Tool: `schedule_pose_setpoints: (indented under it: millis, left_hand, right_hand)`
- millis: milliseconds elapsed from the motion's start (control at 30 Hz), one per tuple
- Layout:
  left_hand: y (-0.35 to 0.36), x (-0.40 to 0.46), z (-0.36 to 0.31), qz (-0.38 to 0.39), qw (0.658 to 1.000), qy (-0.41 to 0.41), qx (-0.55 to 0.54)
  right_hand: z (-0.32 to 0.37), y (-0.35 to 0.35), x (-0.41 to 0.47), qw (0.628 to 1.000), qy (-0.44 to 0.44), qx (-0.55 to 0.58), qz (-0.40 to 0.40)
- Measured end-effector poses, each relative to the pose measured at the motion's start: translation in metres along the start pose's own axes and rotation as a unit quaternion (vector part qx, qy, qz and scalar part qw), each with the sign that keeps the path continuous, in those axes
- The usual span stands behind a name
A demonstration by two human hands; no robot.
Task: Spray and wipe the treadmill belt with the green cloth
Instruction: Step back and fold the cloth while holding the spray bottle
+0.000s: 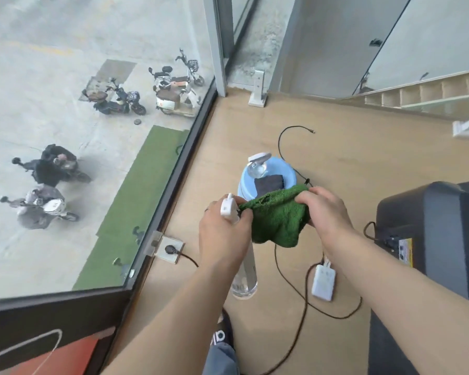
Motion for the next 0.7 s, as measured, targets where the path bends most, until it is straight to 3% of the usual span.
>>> schedule_pose_setpoints:
  millis: [200, 300, 567, 700]
  left_hand:
    - [0.067, 0.101, 0.039, 0.066, 0.997, 0.014, 0.029]
    - [0.105, 0.146, 0.075, 0.057, 0.998, -0.007, 0.017]
    - [0.197, 0.222, 0.178, 0.062, 0.998, -0.006, -0.002]
    - [0.217, 0.241, 0.212, 0.079, 0.996, 0.035, 0.018]
  right_hand:
    - [-0.003, 0.018, 0.118, 0.997, -0.006, 0.029, -0.065]
    - [-0.012, 0.032, 0.189, 0.997, -0.026, 0.020, -0.074]
    - [-0.047, 0.069, 0.348, 0.977, -0.099, -0.089, -0.166]
    - [-0.061, 0.078, 0.392, 0.965, -0.139, -0.128, -0.183]
Point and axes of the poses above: each hand's wrist, its own x-axis towards the middle knuckle, its own y-axis out of the palm, z = x × y, the point moved 4 cm from there along x, towards the middle knuckle, and after that the axes turned 14 degrees about y, right-handed, at the moved point
